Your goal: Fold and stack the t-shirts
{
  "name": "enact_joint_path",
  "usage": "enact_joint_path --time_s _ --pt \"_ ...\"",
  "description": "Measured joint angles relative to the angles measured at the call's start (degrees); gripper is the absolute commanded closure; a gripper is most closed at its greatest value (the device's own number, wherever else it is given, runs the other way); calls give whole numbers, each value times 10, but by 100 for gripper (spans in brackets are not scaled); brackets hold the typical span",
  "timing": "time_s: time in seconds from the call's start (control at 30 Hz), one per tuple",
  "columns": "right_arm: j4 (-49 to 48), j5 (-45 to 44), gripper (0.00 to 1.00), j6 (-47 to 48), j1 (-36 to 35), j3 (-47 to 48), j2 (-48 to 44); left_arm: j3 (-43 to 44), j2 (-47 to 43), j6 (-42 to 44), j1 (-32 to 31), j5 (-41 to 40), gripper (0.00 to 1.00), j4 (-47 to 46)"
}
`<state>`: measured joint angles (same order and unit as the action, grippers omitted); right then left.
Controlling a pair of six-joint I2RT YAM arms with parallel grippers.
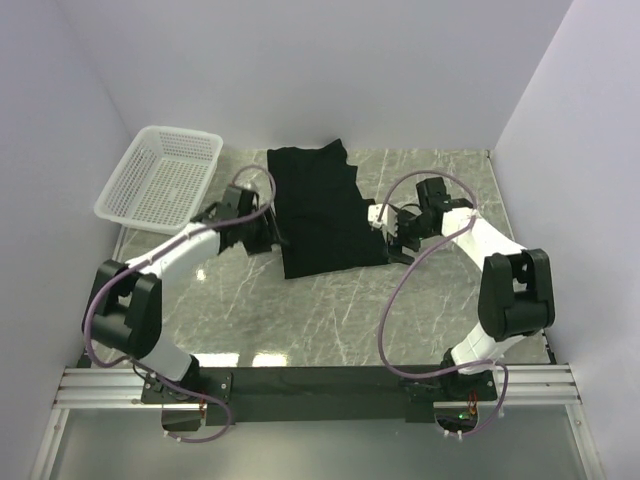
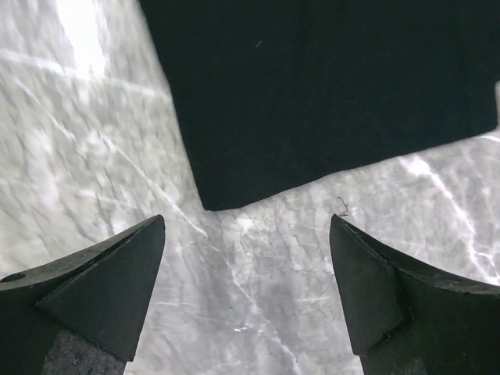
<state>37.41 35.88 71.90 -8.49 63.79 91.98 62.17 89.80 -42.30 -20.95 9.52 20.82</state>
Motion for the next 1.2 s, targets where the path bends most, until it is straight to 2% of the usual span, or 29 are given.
enact_joint_path --time_s 0.13,0.23,0.4,0.43,0.53,0.77,0.97,1.0,1.17,1.2 --pt "-5 -27 8 45 -18 -6 23 -98 -31 -49 -33 31 39 -19" --pt "-16 -52 8 63 -46 -6 45 -136 -33 -87 -56 37 39 -31" --pt "-39 -91 8 73 -77 -6 85 -142 -30 -137 -74 26 38 -55" --pt "-41 -97 14 73 -80 -6 90 -142 -27 -146 -76 21 38 -60" --pt "-47 -112 17 72 -84 -5 100 -141 -15 -162 -79 7 38 -65" --pt "-62 -130 19 66 -87 -5 101 -113 42 -189 -88 -18 40 -54" --pt "-72 -140 25 59 -89 -5 101 -103 57 -198 -99 -34 51 -47" --pt "-73 -141 27 57 -89 -5 102 -103 58 -199 -100 -35 57 -48" --pt "-71 -143 39 51 -90 -2 106 -103 75 -216 -101 -36 70 -74" --pt "-71 -143 44 50 -90 -2 107 -103 78 -219 -102 -36 74 -80"
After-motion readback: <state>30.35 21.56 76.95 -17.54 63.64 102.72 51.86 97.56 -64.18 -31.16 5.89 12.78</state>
